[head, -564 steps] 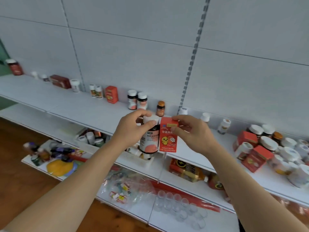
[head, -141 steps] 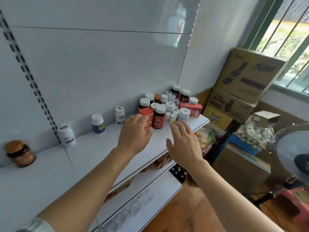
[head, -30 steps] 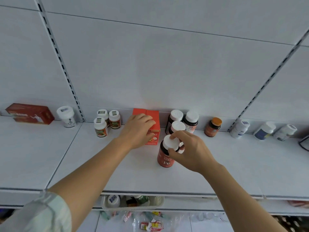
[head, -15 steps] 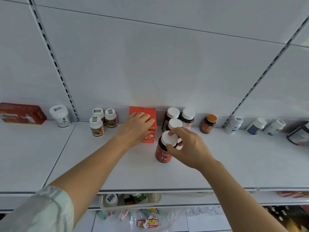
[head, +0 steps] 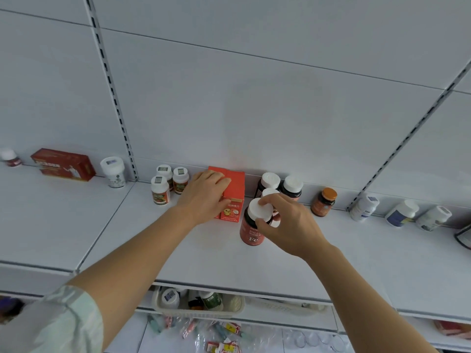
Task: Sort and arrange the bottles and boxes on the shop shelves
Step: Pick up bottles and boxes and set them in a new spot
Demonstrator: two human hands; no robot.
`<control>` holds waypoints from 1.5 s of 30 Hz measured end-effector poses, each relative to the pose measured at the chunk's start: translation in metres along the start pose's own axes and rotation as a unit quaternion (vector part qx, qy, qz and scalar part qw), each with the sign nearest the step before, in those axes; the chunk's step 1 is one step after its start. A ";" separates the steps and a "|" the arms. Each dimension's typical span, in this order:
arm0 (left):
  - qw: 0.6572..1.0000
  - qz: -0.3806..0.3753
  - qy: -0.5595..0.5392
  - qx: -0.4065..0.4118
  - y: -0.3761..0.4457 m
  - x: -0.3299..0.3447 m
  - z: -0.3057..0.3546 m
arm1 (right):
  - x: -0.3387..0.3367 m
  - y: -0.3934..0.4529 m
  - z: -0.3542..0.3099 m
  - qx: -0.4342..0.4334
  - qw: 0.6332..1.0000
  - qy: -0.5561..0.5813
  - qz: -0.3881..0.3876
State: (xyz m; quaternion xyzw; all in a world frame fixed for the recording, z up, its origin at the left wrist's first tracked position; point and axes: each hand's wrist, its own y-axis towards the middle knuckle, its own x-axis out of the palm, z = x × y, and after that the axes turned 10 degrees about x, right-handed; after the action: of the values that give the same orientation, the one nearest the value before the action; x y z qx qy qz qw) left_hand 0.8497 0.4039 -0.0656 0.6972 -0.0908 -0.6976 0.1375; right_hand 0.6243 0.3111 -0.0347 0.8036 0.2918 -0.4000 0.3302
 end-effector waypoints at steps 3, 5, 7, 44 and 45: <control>0.998 0.038 -0.007 -0.040 -0.020 -0.012 -0.005 | 0.007 0.007 -0.008 -0.025 0.999 0.022 -0.002; 0.996 0.058 -0.006 -0.064 -0.039 -0.018 -0.010 | 0.015 0.013 -0.018 -0.038 0.999 0.035 -0.002; 0.994 0.059 -0.001 -0.088 -0.060 -0.024 -0.016 | 0.025 0.018 -0.030 -0.050 0.997 0.052 -0.008; 0.964 0.026 0.002 -0.265 -0.332 -0.116 -0.297 | 0.259 0.118 -0.371 -0.099 0.987 0.101 -0.073; 0.962 0.027 0.004 -0.273 -0.334 -0.117 -0.305 | 0.265 0.125 -0.376 -0.105 0.986 0.107 -0.071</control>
State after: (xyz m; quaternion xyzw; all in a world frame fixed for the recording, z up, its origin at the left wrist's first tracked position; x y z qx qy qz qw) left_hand 1.1306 0.7768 -0.0644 0.6337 0.0847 -0.6890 0.3414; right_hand 1.0205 0.5766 -0.0454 0.7801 0.4224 -0.3012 0.3498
